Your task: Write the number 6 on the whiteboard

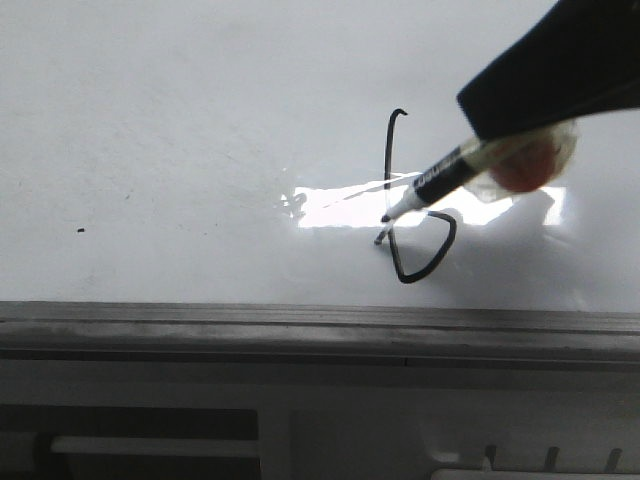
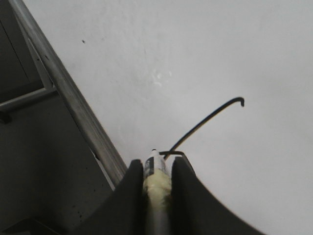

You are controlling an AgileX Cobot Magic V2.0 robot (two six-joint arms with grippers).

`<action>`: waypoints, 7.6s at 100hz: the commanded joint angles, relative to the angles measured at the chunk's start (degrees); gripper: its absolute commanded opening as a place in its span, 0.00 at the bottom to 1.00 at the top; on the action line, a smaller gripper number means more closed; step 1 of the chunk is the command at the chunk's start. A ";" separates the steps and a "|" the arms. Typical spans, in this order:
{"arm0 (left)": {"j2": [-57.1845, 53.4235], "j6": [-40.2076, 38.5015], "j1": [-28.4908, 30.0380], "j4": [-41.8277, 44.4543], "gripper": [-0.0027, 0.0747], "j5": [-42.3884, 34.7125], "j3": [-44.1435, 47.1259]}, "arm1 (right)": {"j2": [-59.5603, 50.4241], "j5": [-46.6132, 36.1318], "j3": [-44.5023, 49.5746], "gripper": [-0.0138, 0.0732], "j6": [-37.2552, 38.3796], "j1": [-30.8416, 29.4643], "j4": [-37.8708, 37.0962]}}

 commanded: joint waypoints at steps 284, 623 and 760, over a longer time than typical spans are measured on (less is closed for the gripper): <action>51.24 9.02 -34.86 -21.54 0.01 -37.07 -17.34 | -21.68 11.90 -5.76 0.09 -0.56 -4.46 2.33; 2.76 3.46 -38.68 -12.83 0.01 -50.24 2.31 | -38.38 -0.78 7.96 0.11 2.26 -4.49 0.94; -17.13 -50.18 1.77 55.03 0.01 -17.45 16.31 | -40.04 -1.28 8.55 0.11 2.26 -4.49 0.94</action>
